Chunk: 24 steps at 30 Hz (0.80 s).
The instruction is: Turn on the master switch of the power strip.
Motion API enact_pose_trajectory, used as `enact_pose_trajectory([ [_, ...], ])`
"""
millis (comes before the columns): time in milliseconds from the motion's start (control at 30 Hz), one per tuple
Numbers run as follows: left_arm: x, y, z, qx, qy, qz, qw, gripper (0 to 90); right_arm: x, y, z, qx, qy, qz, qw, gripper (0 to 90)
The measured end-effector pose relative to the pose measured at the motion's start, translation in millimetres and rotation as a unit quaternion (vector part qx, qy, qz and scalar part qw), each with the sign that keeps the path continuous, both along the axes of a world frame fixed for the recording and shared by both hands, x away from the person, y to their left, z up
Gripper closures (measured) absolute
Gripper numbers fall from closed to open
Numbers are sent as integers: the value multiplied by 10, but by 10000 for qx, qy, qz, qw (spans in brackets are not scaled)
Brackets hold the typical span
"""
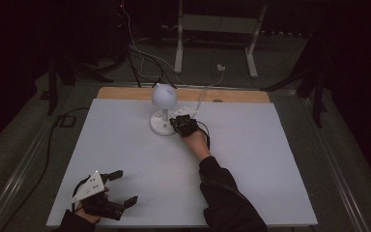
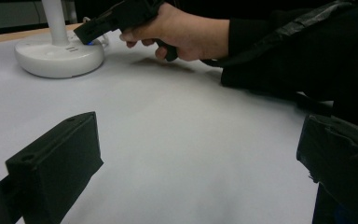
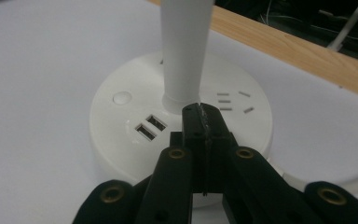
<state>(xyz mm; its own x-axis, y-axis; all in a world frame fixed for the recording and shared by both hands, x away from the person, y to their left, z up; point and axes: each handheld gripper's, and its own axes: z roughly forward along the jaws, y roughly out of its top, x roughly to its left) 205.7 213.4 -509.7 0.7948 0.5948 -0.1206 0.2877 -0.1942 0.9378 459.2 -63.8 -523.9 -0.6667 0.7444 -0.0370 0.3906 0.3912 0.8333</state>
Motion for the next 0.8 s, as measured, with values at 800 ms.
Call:
enact_pose_trajectory([
  [800,10,-14,-6,-26,6,-29,10000,2,-41,-138,104,514,-153,114,9985,900],
])
